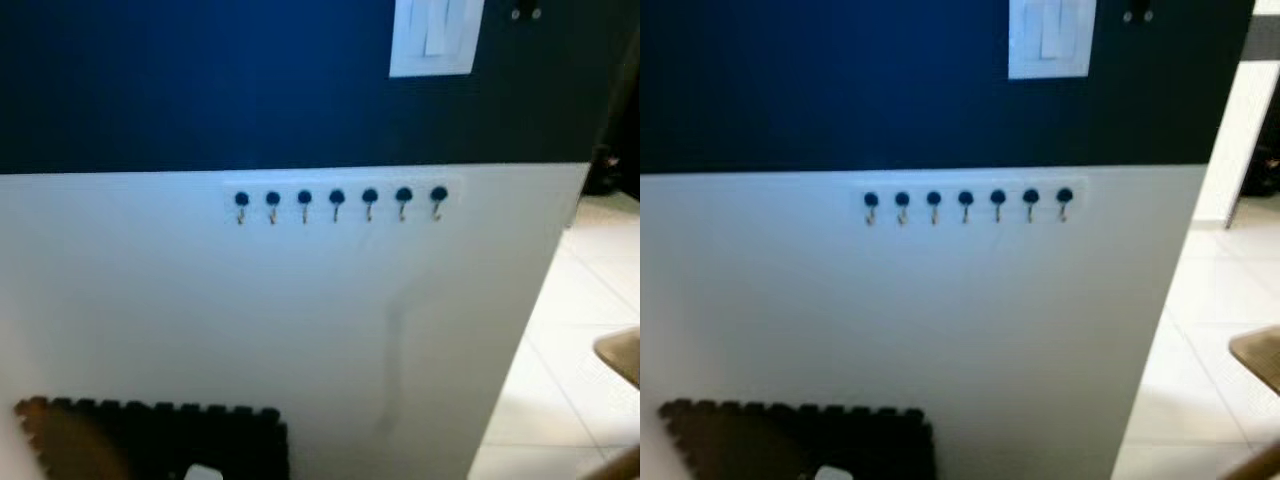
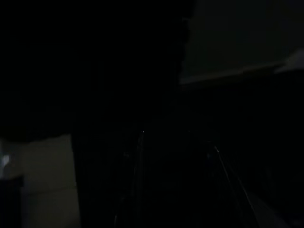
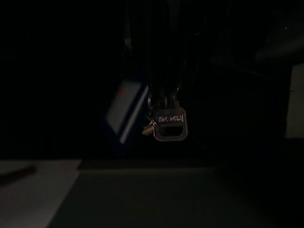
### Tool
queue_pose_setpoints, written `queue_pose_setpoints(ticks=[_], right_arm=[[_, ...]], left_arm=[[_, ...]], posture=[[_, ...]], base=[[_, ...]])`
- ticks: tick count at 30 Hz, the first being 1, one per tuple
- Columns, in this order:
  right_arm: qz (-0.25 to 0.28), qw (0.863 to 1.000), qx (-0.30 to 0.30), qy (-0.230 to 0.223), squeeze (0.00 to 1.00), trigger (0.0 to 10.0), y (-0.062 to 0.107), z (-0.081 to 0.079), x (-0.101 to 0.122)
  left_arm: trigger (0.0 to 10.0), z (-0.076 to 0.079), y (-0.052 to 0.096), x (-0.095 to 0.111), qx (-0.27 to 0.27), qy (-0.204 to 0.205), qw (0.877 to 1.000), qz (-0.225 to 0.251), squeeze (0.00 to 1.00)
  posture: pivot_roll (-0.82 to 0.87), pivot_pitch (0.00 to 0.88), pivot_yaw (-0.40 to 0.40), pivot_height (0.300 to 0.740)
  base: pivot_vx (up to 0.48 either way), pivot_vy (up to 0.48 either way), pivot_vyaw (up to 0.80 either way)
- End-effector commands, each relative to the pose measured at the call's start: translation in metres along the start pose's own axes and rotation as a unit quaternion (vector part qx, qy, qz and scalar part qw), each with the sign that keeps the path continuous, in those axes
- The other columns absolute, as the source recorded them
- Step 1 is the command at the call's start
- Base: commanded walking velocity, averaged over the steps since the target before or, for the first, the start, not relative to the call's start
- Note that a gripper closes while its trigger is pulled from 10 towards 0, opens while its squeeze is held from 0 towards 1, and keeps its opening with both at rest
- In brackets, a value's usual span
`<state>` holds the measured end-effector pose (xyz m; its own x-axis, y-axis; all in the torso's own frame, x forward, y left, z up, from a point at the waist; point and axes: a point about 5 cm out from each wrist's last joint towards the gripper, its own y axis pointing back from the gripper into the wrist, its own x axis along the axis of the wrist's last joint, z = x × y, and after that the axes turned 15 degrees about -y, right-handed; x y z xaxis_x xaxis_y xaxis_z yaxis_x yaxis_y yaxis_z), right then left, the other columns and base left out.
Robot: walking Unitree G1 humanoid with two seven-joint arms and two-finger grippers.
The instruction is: Hang keys on a hook
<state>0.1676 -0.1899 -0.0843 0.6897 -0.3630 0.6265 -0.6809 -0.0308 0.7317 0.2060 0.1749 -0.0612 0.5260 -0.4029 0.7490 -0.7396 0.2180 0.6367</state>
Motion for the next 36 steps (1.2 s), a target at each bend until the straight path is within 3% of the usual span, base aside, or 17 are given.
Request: queue_pose_setpoints(ticks=[1,8,36], right_arm=[[-0.005,1.0,-0.005,-0.009,0.0,10.0,0.0004,0.0009,-0.0024],[-0.005,1.0,-0.005,-0.01,0.0,10.0,0.0008,0.0014,-0.003],[-0.006,1.0,-0.004,-0.012,0.0,10.0,0.0003,-0.0003,-0.0033]], left_arm=[[10.0,-0.0028,0.0005,-0.0013,0.001,-0.009,1.0,-0.007,0.0],[10.0,-0.0027,-0.0008,0.0,0.002,-0.014,1.0,-0.012,0.0],[10.0,-0.0094,-0.0004,-0.0051,0.025,0.006,0.999,-0.043,0.0]], posture=[[0.05,0.031,0.036,0.74],[0.04,0.032,0.04,0.74],[0.05,0.03,0.04,0.74]], base=[[0.0,0.0,0.0],[0.0,-0.48,0.0],[0.0,0.0,0.0]])
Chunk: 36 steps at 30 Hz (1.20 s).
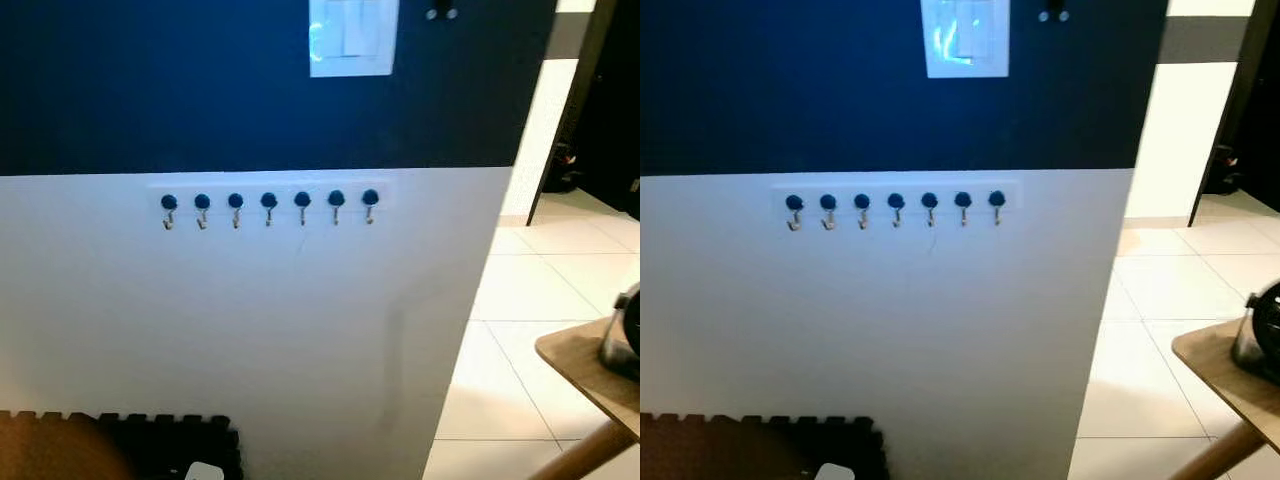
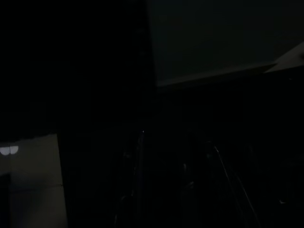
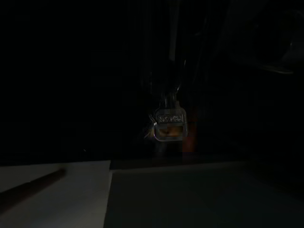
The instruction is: Hang keys on a hook
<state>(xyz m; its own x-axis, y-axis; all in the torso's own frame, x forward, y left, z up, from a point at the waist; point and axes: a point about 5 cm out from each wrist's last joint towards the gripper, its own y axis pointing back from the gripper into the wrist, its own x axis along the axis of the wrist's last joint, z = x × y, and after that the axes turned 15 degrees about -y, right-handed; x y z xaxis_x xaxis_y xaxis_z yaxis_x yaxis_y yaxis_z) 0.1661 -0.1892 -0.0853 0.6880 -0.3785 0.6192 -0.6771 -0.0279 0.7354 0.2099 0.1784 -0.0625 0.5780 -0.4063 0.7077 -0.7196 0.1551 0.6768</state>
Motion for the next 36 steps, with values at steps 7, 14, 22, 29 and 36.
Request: queue_pose_setpoints(ticks=[7,14,22,29,36], right_arm=[[-0.005,1.0,0.0,-0.002,0.0,10.0,-0.0002,-0.0014,-0.0018],[-0.004,1.0,0.001,0.001,0.0,10.0,-0.0008,-0.0019,-0.0005],[-0.004,1.0,0.001,0.002,0.0,10.0,-0.001,-0.0023,-0.0001],[-0.004,1.0,0.002,0.002,0.0,10.0,-0.0011,-0.003,-0.0003],[-0.004,1.0,0.001,0.001,0.0,10.0,-0.001,-0.0028,-0.0007]], left_arm=[[10.0,-0.0046,0.0026,-0.0063,0.003,0.0,1.0,-0.012,0.0],[10.0,-0.0042,0.0024,-0.0057,0.0,0.0,1.0,-0.01,0.0],[10.0,-0.0044,0.0023,-0.0054,-0.001,-0.001,1.0,-0.01,0.0],[10.0,-0.005,0.0024,-0.0052,-0.002,-0.002,1.0,-0.009,0.0],[10.0,-0.0046,0.0026,-0.0055,-0.003,-0.002,1.0,-0.008,0.0]], posture=[[0.05,0.024,0.037,0.74],[0.05,0.016,0.035,0.74],[0.05,0.013,0.035,0.74],[0.05,0.016,0.037,0.74],[0.05,0.017,0.037,0.74]], base=[[0.0,0.0,0.0],[0.0,0.0,0.0],[0.0,0.066,0.0],[0.0,0.303,0.0],[0.0,0.321,0.0]])
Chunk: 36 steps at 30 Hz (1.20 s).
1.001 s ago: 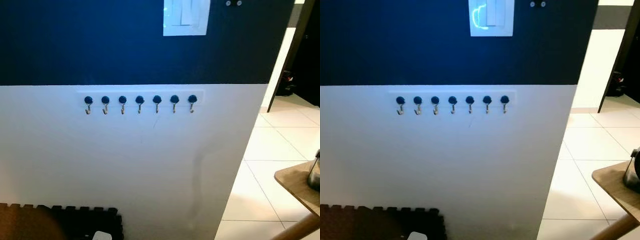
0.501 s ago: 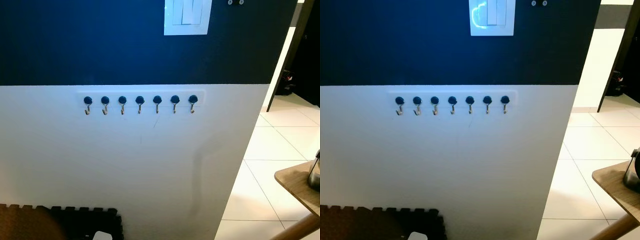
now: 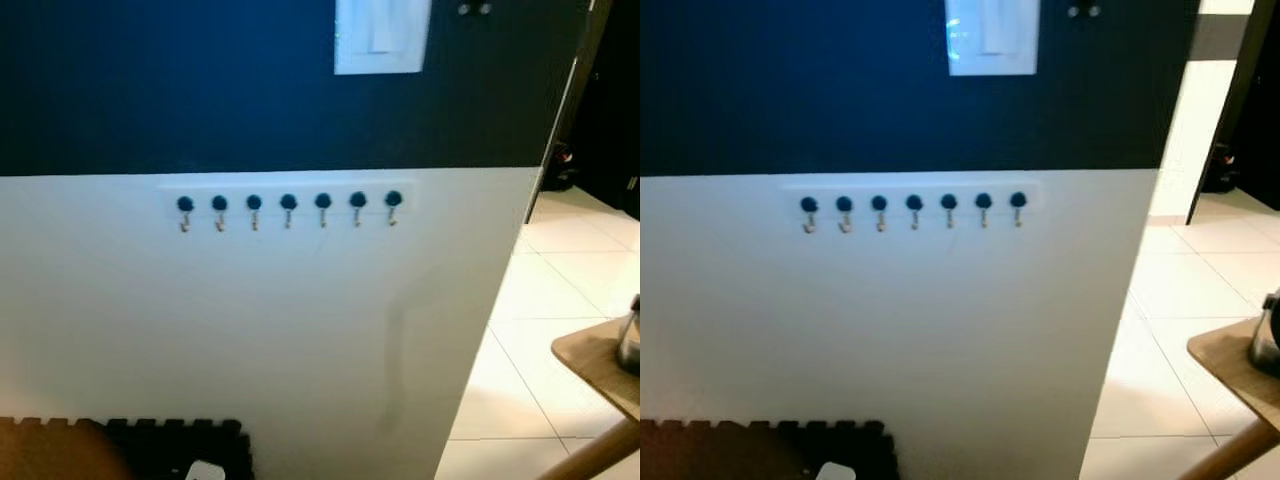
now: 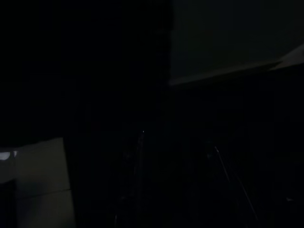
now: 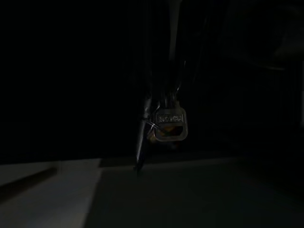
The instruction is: Hang keys on a hook
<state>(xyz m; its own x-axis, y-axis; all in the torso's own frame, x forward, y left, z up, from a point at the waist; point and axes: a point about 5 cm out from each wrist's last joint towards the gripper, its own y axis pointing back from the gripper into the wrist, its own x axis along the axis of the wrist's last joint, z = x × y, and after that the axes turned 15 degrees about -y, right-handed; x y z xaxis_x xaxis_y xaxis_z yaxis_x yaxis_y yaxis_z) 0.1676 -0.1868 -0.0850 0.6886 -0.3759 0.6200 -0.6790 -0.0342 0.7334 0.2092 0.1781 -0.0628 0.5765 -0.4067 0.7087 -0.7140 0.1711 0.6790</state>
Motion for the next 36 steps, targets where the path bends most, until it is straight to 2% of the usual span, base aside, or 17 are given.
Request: queue_pose_setpoints(ticks=[1,7,22,24,25,30,36], right_arm=[[-0.004,1.0,-0.002,0.0,0.0,10.0,-0.0001,-0.0001,-0.001],[-0.005,1.0,-0.002,-0.001,0.0,10.0,0.0001,0.0004,-0.0012],[-0.004,1.0,-0.002,-0.003,0.0,10.0,-0.0004,-0.0007,-0.0006],[-0.004,1.0,-0.002,-0.003,0.0,10.0,-0.0006,-0.001,-0.0003],[-0.003,1.0,-0.002,-0.003,0.0,10.0,-0.0007,-0.0011,-0.0001],[-0.003,1.0,-0.003,-0.004,0.0,10.0,-0.0007,-0.0008,-0.0001],[-0.002,1.0,-0.004,-0.004,0.0,10.0,-0.0006,0.0,0.0005]], left_arm=[[10.0,-0.0052,0.0025,-0.0051,0.005,-0.002,1.0,-0.009,0.0],[10.0,-0.005,0.0026,-0.0051,0.007,-0.002,1.0,-0.008,0.0],[10.0,-0.006,0.0028,-0.0027,0.007,-0.004,1.0,0.005,0.0],[10.0,-0.0052,0.0026,-0.0013,0.001,-0.018,1.0,0.008,0.0],[10.0,-0.004,0.0026,-0.0007,-0.003,-0.03,0.999,0.01,0.0],[10.0,-0.0025,0.0025,0.0001,-0.007,-0.038,0.999,0.015,0.0],[10.0,-0.0009,0.0021,-0.001,-0.01,-0.024,1.0,0.01,0.0]], posture=[[0.05,0.017,0.037,0.74],[0.05,0.018,0.036,0.74],[0.06,0.021,0.036,0.74],[0.06,0.021,0.037,0.74],[0.06,0.022,0.037,0.74],[0.06,0.022,0.037,0.74],[0.05,0.02,0.038,0.74]], base=[[0.0,0.326,0.0],[0.0,0.296,0.0],[0.0,0.0,0.0],[0.0,0.0,0.0],[0.0,-0.311,0.0],[0.0,-0.419,0.0],[0.0,-0.447,0.0]])
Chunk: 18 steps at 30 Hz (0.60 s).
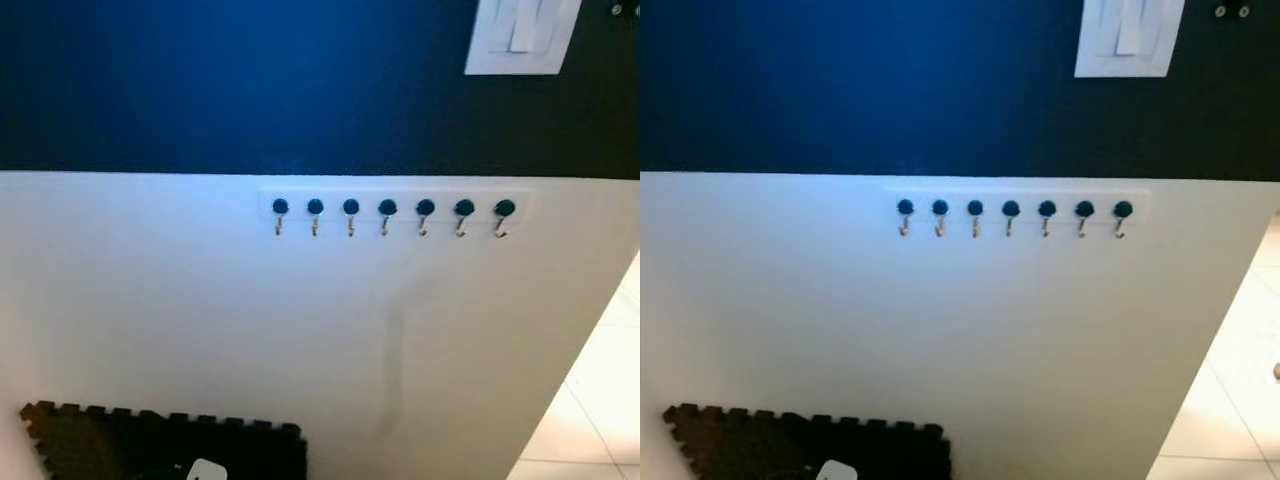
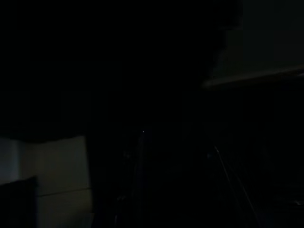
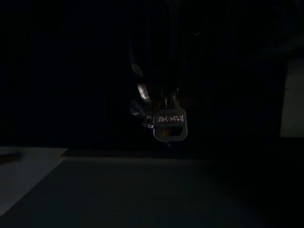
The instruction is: Hang keys on a hook
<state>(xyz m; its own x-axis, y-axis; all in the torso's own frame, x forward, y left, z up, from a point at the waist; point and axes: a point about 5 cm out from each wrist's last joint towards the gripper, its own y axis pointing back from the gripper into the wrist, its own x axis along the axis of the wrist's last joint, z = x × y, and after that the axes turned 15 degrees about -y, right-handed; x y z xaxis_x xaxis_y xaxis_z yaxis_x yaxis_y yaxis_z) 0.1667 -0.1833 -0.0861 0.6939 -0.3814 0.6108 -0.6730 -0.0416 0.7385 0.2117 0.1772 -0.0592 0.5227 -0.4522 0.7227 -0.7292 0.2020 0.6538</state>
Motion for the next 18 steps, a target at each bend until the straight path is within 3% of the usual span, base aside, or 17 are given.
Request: queue_pose_setpoints(ticks=[1,18], right_arm=[[0.003,1.0,-0.006,-0.001,0.0,10.0,-0.0003,0.0026,0.0031],[0.005,1.0,-0.006,-0.004,0.0,10.0,0.0001,0.0024,0.0023]], left_arm=[[10.0,0.0003,0.0017,-0.0052,-0.002,0.006,1.0,-0.01,0.0],[10.0,-0.0011,0.0023,-0.0066,0.004,0.008,1.0,-0.012,0.0]], posture=[[0.05,0.02,0.038,0.74],[0.04,0.021,0.042,0.74]], base=[[0.0,-0.285,0.0],[0.0,0.0,0.0]])
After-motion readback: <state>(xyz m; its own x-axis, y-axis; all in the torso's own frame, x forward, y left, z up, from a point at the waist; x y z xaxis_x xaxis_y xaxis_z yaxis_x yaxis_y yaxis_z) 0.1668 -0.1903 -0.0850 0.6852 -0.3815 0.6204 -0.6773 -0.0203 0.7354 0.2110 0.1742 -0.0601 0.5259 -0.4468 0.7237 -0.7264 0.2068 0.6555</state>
